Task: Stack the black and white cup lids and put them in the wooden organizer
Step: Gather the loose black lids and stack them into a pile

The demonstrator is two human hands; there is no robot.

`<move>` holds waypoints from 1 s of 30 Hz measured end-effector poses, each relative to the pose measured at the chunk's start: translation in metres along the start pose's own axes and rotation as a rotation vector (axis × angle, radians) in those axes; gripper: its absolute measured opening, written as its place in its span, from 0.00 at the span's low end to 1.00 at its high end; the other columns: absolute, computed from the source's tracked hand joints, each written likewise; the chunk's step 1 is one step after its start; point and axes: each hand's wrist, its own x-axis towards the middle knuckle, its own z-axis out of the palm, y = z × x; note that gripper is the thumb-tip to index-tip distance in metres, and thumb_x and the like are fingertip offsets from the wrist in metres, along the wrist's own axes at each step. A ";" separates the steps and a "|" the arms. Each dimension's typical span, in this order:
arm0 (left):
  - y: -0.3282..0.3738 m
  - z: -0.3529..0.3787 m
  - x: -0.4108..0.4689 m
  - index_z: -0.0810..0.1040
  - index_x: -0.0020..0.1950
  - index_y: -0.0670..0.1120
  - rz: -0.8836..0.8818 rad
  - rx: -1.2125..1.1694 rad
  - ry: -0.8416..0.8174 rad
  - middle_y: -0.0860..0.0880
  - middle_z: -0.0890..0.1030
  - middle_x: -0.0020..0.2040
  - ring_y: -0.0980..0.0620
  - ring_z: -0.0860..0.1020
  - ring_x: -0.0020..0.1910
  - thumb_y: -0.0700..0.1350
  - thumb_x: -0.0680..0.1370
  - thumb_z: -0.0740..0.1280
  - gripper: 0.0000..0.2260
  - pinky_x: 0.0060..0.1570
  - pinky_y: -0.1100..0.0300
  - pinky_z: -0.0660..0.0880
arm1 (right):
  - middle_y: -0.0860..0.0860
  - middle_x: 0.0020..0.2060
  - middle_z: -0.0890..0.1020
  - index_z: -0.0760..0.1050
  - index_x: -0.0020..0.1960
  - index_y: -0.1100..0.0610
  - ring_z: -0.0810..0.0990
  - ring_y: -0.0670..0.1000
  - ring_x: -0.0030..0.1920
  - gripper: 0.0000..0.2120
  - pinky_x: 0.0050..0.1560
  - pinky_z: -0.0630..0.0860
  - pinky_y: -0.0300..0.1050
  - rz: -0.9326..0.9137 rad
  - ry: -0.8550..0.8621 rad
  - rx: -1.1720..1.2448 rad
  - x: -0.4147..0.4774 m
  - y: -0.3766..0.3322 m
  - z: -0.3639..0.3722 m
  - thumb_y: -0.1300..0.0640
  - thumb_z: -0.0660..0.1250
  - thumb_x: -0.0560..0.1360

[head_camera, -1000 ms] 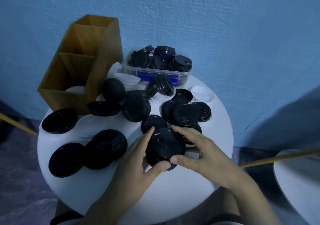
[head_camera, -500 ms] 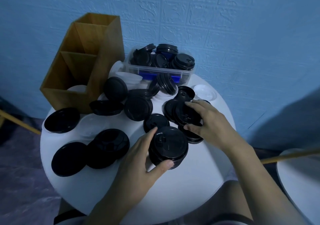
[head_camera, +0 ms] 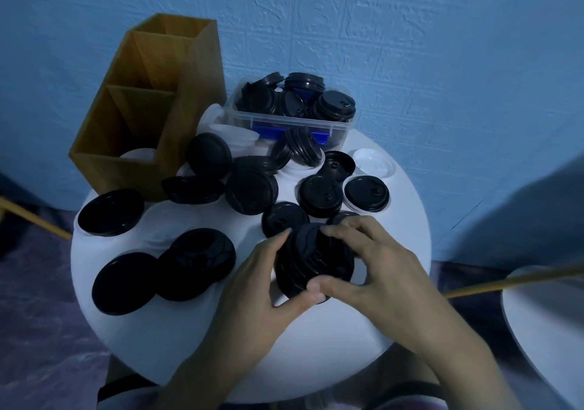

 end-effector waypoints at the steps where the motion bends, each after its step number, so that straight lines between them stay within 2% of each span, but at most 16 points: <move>1: 0.000 0.000 0.000 0.66 0.73 0.66 0.001 -0.002 -0.012 0.75 0.69 0.65 0.77 0.65 0.65 0.69 0.65 0.70 0.37 0.55 0.82 0.64 | 0.35 0.59 0.69 0.72 0.70 0.40 0.72 0.36 0.57 0.39 0.55 0.64 0.22 0.001 -0.002 -0.002 0.000 -0.001 0.000 0.24 0.65 0.63; 4: -0.002 -0.001 -0.001 0.67 0.75 0.62 0.000 -0.019 -0.040 0.69 0.73 0.66 0.69 0.69 0.68 0.68 0.68 0.74 0.38 0.59 0.76 0.67 | 0.30 0.66 0.67 0.73 0.67 0.40 0.69 0.32 0.64 0.36 0.58 0.61 0.20 -0.011 -0.035 0.045 -0.002 -0.001 -0.007 0.24 0.66 0.64; 6: -0.003 -0.001 -0.003 0.67 0.74 0.64 -0.018 -0.059 -0.064 0.67 0.75 0.67 0.64 0.72 0.69 0.64 0.67 0.76 0.37 0.61 0.71 0.72 | 0.26 0.70 0.64 0.73 0.65 0.39 0.64 0.30 0.68 0.28 0.62 0.59 0.21 -0.024 -0.088 0.068 -0.003 -0.001 -0.012 0.32 0.71 0.68; 8: -0.002 -0.002 -0.004 0.67 0.72 0.67 -0.026 -0.073 -0.068 0.67 0.75 0.65 0.64 0.74 0.67 0.60 0.67 0.79 0.36 0.58 0.72 0.72 | 0.25 0.69 0.66 0.73 0.63 0.37 0.63 0.28 0.68 0.22 0.64 0.60 0.22 -0.026 -0.133 0.089 -0.003 -0.001 -0.014 0.40 0.74 0.71; 9: -0.001 -0.001 -0.004 0.67 0.71 0.68 -0.029 -0.070 -0.064 0.68 0.76 0.64 0.65 0.74 0.66 0.58 0.67 0.80 0.36 0.57 0.74 0.72 | 0.25 0.68 0.67 0.73 0.63 0.37 0.65 0.28 0.68 0.22 0.63 0.60 0.22 -0.022 -0.143 0.094 -0.003 -0.001 -0.014 0.41 0.74 0.71; 11: -0.001 -0.001 -0.003 0.68 0.70 0.68 -0.030 -0.056 -0.050 0.69 0.76 0.63 0.66 0.74 0.65 0.53 0.67 0.81 0.36 0.56 0.76 0.71 | 0.26 0.64 0.71 0.74 0.62 0.37 0.68 0.34 0.66 0.23 0.61 0.62 0.24 -0.029 -0.113 0.069 -0.002 -0.003 -0.011 0.36 0.72 0.69; 13: -0.003 0.000 -0.002 0.69 0.70 0.67 -0.035 -0.043 -0.054 0.68 0.76 0.63 0.66 0.74 0.65 0.51 0.67 0.82 0.37 0.56 0.72 0.73 | 0.31 0.60 0.72 0.74 0.63 0.37 0.71 0.41 0.62 0.27 0.60 0.67 0.31 -0.030 -0.059 0.007 0.000 -0.006 -0.005 0.29 0.67 0.66; 16: -0.005 -0.001 -0.002 0.69 0.69 0.69 -0.040 -0.045 -0.060 0.66 0.77 0.63 0.65 0.76 0.64 0.50 0.66 0.83 0.37 0.57 0.67 0.75 | 0.35 0.57 0.72 0.72 0.66 0.37 0.70 0.44 0.58 0.34 0.57 0.70 0.38 -0.010 0.018 -0.073 0.001 -0.012 0.006 0.23 0.61 0.64; 19: -0.003 -0.001 -0.002 0.70 0.68 0.70 -0.055 -0.075 -0.068 0.65 0.78 0.62 0.63 0.78 0.62 0.48 0.66 0.83 0.37 0.57 0.64 0.77 | 0.37 0.56 0.69 0.70 0.70 0.34 0.69 0.44 0.59 0.39 0.58 0.71 0.40 0.009 0.010 -0.110 0.002 -0.014 0.007 0.21 0.58 0.63; 22: -0.003 -0.002 -0.001 0.70 0.71 0.64 -0.052 -0.078 -0.089 0.62 0.79 0.63 0.61 0.78 0.63 0.50 0.68 0.81 0.35 0.59 0.61 0.78 | 0.34 0.60 0.67 0.68 0.73 0.34 0.66 0.40 0.64 0.38 0.66 0.66 0.37 -0.001 -0.108 -0.063 0.003 -0.008 -0.005 0.21 0.61 0.67; 24: -0.004 -0.003 0.000 0.70 0.72 0.63 -0.051 -0.064 -0.106 0.62 0.79 0.63 0.60 0.77 0.64 0.51 0.70 0.80 0.34 0.61 0.57 0.77 | 0.31 0.65 0.66 0.66 0.74 0.34 0.62 0.37 0.70 0.32 0.70 0.60 0.31 0.000 -0.196 -0.018 0.004 -0.003 -0.014 0.30 0.65 0.72; 26: -0.004 -0.003 0.001 0.70 0.73 0.63 -0.044 -0.063 -0.111 0.62 0.79 0.64 0.59 0.77 0.65 0.51 0.70 0.80 0.34 0.63 0.55 0.76 | 0.28 0.69 0.63 0.65 0.74 0.34 0.58 0.34 0.72 0.30 0.68 0.53 0.22 0.008 -0.230 -0.010 0.005 -0.003 -0.018 0.37 0.69 0.74; 28: -0.005 -0.003 0.001 0.68 0.72 0.65 -0.032 -0.031 -0.100 0.64 0.77 0.65 0.62 0.75 0.66 0.52 0.69 0.81 0.36 0.63 0.61 0.73 | 0.26 0.70 0.62 0.66 0.74 0.36 0.57 0.31 0.72 0.31 0.65 0.49 0.18 -0.006 -0.228 -0.008 0.006 -0.001 -0.017 0.40 0.71 0.74; 30: -0.005 -0.003 0.001 0.67 0.72 0.67 -0.041 -0.029 -0.105 0.66 0.77 0.65 0.64 0.75 0.65 0.53 0.68 0.81 0.38 0.61 0.66 0.73 | 0.24 0.68 0.62 0.67 0.75 0.37 0.58 0.27 0.71 0.32 0.64 0.50 0.18 -0.009 -0.218 0.007 0.006 0.000 -0.014 0.41 0.73 0.73</move>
